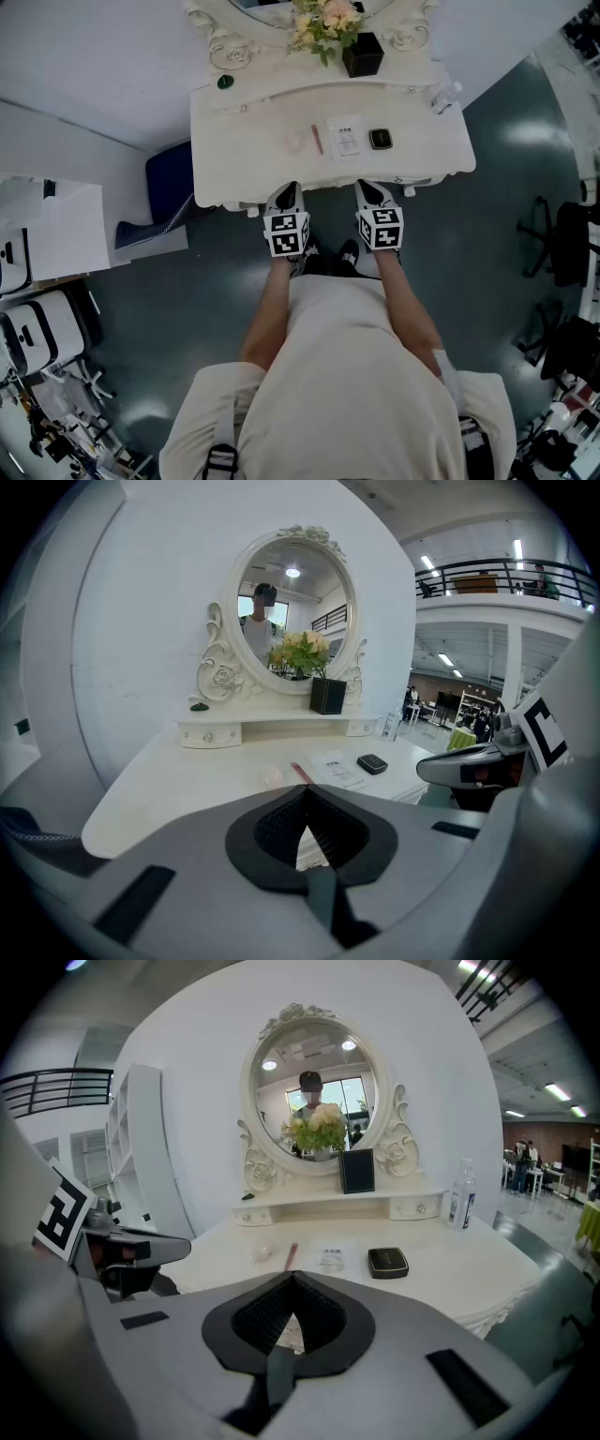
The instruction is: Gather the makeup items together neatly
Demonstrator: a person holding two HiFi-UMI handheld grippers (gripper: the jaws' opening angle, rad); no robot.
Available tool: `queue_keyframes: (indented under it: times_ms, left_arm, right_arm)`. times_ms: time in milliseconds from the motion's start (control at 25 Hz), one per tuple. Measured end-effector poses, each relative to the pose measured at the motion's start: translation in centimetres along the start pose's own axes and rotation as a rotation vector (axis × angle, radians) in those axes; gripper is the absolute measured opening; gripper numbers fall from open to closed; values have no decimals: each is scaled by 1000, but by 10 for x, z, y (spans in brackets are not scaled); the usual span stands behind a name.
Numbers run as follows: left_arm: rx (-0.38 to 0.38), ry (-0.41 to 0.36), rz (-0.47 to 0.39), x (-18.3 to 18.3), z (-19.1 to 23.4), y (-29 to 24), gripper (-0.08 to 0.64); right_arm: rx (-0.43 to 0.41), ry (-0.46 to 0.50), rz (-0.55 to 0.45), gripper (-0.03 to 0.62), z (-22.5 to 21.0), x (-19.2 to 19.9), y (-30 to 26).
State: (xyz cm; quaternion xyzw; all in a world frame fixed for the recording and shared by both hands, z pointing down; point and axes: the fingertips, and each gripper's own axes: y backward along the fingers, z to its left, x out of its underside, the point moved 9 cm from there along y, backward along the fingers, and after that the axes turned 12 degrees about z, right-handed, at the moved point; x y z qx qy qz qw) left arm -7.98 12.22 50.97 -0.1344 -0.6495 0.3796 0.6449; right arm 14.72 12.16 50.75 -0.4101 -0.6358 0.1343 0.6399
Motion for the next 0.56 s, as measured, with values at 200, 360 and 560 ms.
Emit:
queue_keyframes:
  times_ms: [200, 360, 560]
  left_arm:
    - [4, -5, 1, -1, 2, -1, 15]
    - [6, -7, -3, -1, 3, 0, 15]
    - [7, -10, -1, -1, 5, -1, 15]
  right_arm:
    - [4, 0, 1, 43, 1, -1, -1]
    - [4, -1, 3, 43, 3, -1, -1]
    - [4, 0, 5, 43, 4, -1, -3]
